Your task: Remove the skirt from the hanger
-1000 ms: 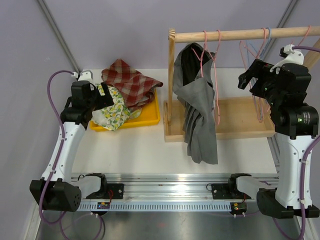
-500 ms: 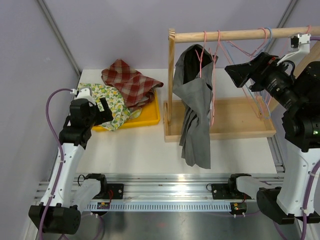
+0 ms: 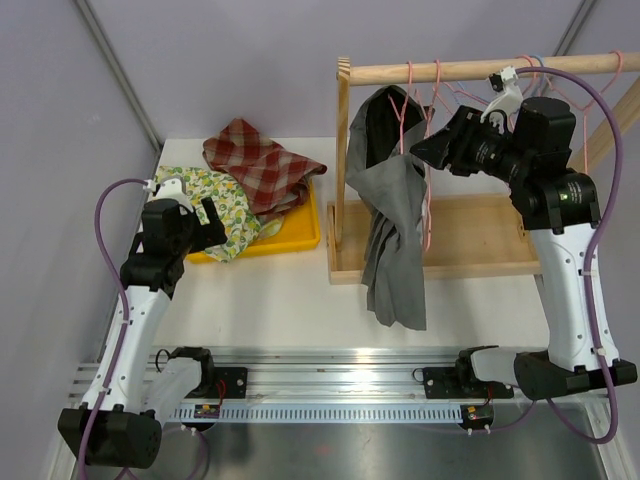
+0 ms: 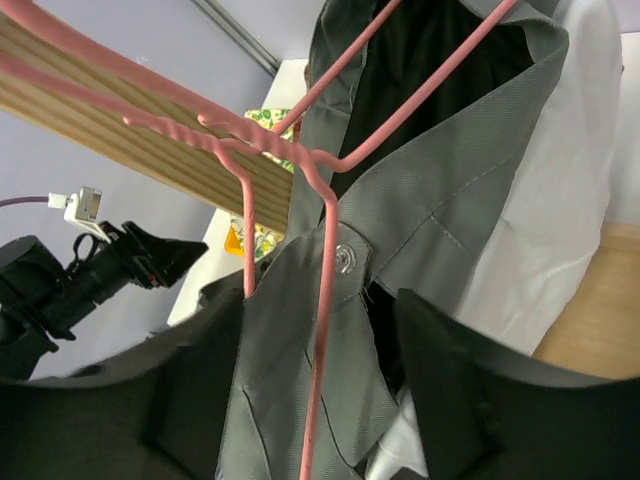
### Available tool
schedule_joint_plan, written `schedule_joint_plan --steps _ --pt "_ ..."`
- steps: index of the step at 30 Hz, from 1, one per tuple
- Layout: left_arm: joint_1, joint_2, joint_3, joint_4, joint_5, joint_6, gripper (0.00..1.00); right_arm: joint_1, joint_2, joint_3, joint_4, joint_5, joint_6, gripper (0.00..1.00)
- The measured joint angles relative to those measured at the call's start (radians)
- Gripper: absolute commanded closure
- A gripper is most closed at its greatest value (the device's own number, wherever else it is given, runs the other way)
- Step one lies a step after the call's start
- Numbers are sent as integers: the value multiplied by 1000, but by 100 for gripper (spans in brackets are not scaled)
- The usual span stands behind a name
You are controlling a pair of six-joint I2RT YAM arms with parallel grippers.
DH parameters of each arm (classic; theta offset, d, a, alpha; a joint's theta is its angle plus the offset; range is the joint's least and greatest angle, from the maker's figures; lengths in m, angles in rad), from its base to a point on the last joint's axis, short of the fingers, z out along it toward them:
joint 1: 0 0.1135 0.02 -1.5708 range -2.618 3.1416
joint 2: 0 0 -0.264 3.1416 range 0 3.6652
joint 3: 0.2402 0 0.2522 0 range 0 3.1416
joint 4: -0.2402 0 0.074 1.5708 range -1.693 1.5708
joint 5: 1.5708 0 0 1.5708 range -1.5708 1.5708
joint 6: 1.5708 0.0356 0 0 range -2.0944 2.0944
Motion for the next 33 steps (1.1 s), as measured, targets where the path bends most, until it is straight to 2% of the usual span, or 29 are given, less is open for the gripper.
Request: schedule_joint_plan --steps 3,4,7,15,21,25,28,33 --pt "0 0 0 0 0 1 1 14 -2 -17 14 24 -1 73" --pt "0 0 0 0 0 2 1 15 -2 -21 18 34 -2 85" --pt "0 0 0 0 -1 2 1 16 -5 -32 29 62 -3 100" --pt "0 0 0 4 -1 3 1 21 -10 2 -18 156 -39 100" --pt "-5 0 14 12 2 3 1 21 32 225 -166 331 -107 100" --pt "-40 12 107 -11 -2 8 1 21 26 309 -191 435 -147 100" --pt "-123 28 223 -36 -25 16 1 21 5 311 -216 469 -156 100" --pt "-385 86 495 -81 -74 39 1 21 -61 264 -271 445 -145 100"
